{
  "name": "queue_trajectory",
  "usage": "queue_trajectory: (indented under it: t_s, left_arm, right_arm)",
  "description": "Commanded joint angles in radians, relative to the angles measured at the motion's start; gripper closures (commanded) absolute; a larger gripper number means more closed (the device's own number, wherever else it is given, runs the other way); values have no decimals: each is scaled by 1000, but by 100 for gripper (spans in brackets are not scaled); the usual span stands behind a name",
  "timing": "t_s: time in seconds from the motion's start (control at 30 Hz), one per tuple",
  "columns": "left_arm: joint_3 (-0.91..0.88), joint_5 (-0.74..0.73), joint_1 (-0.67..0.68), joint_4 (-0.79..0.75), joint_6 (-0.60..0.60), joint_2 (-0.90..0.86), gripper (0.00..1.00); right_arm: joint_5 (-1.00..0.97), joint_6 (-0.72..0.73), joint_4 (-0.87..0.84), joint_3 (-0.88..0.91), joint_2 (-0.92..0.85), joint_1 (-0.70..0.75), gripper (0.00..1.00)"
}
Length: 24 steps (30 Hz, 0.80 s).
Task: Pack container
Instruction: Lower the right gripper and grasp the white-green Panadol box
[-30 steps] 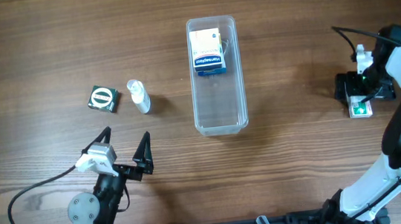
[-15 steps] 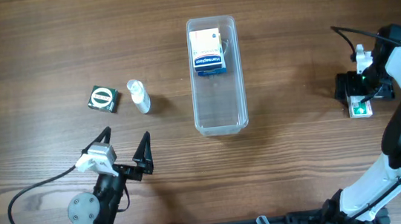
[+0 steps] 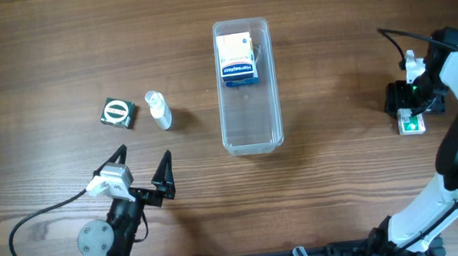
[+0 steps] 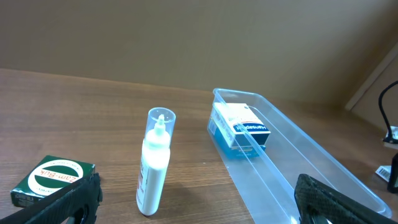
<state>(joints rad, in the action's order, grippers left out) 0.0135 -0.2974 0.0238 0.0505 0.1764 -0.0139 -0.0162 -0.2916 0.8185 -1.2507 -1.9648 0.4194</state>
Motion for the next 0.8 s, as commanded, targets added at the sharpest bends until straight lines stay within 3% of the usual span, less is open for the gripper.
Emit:
queue_trajectory:
  t_s: [0.0, 0.07, 0.4, 0.77]
  left_arm:
    - [-8, 3, -7, -2, -16, 6, 0]
    - [-8, 3, -7, -2, -16, 6, 0]
    - [-8, 3, -7, -2, -16, 6, 0]
    - [-8, 3, -7, -2, -16, 6, 0]
  right_arm:
    - [-43, 14, 27, -48, -40, -3, 30]
    - [-43, 21, 49, -76, -40, -3, 37]
    - [-35, 61, 63, -114, 0, -5, 44]
    - [-39, 87, 34, -48, 8, -3, 37]
